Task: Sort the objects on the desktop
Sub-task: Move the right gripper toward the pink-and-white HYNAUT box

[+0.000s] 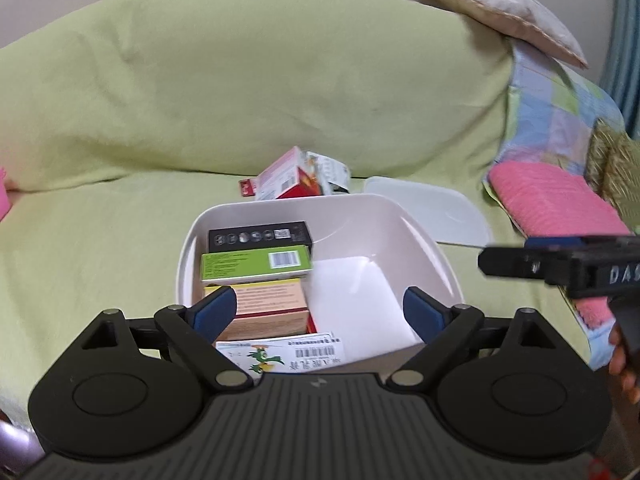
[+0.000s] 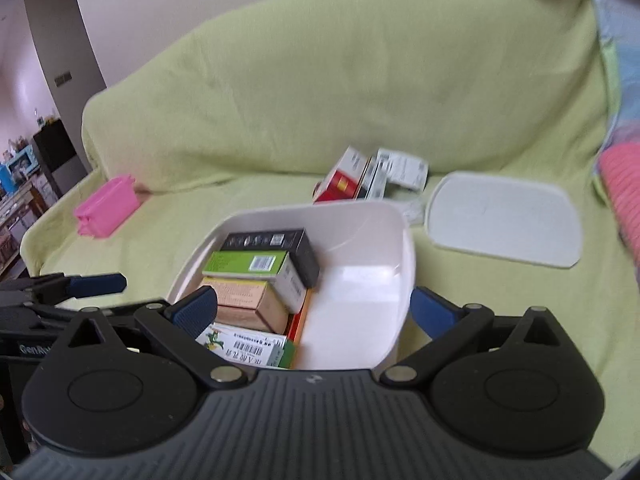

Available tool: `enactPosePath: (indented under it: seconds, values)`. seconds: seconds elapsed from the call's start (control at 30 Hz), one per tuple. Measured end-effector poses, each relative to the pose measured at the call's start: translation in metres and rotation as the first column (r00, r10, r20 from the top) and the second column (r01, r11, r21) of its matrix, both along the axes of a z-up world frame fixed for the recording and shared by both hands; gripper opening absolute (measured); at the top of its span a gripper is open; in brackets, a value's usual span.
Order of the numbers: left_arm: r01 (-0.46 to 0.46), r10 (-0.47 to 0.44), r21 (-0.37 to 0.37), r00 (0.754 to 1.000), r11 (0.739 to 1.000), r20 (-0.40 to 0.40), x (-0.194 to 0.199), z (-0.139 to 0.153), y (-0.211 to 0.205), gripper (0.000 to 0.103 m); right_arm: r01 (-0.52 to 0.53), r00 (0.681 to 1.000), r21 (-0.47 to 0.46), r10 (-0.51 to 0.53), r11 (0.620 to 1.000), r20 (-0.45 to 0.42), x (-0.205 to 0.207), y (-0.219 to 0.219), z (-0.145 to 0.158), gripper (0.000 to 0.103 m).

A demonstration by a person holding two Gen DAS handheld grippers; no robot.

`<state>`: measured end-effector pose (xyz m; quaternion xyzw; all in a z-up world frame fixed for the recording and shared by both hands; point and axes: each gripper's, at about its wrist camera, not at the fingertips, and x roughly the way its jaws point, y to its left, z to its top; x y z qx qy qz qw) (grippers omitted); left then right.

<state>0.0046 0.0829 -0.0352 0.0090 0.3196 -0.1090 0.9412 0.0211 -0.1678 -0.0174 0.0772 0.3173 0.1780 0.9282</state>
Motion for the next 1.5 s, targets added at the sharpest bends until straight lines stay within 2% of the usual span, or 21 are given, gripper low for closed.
enactPosePath:
  seconds: [0.13,0.23,0.53,0.6,1.13,1.3,1.4,1.5]
  values:
    - [0.006,-0.006,0.039,1.0,0.999,0.002,-0.007,-0.003,-0.006,0.091,-0.001,1.0,0.092,0.003,0.996,-0.028,-0.002,-0.011,-0.006,0.102]
    - [-0.014,0.014,0.036,1.0,0.999,-0.016,-0.006,-0.009,-0.004,0.091,-0.021,0.998,0.122,0.028,0.992,-0.054,0.006,-0.013,-0.014,0.102]
    - [-0.033,0.038,0.058,0.996,0.998,-0.081,0.021,-0.026,-0.004,0.091,-0.012,0.989,0.156,0.035,0.988,-0.145,0.039,-0.021,-0.056,0.102]
    - [-0.027,0.034,0.073,0.996,0.997,-0.088,0.032,-0.029,-0.007,0.091,0.004,0.987,0.165,0.023,0.986,-0.16,0.047,-0.026,-0.064,0.102]
    - [0.056,-0.043,0.123,0.993,0.991,-0.112,0.143,-0.036,-0.015,0.09,0.0,0.993,0.149,0.018,0.989,-0.115,0.152,-0.027,-0.074,0.102]
    - [0.089,-0.071,0.155,0.991,0.984,-0.114,0.187,-0.034,-0.022,0.088,0.001,0.993,0.128,0.013,0.992,-0.115,0.185,-0.03,-0.075,0.102]
    - [0.099,-0.076,0.188,0.989,0.977,-0.126,0.217,-0.034,-0.027,0.083,-0.001,0.993,0.107,0.013,0.994,-0.115,0.2,-0.032,-0.078,0.102]
    - [0.107,-0.079,0.206,0.987,0.973,-0.142,0.248,-0.034,-0.033,0.082,0.0,0.993,0.094,0.011,0.996,-0.114,0.218,-0.034,-0.078,0.102]
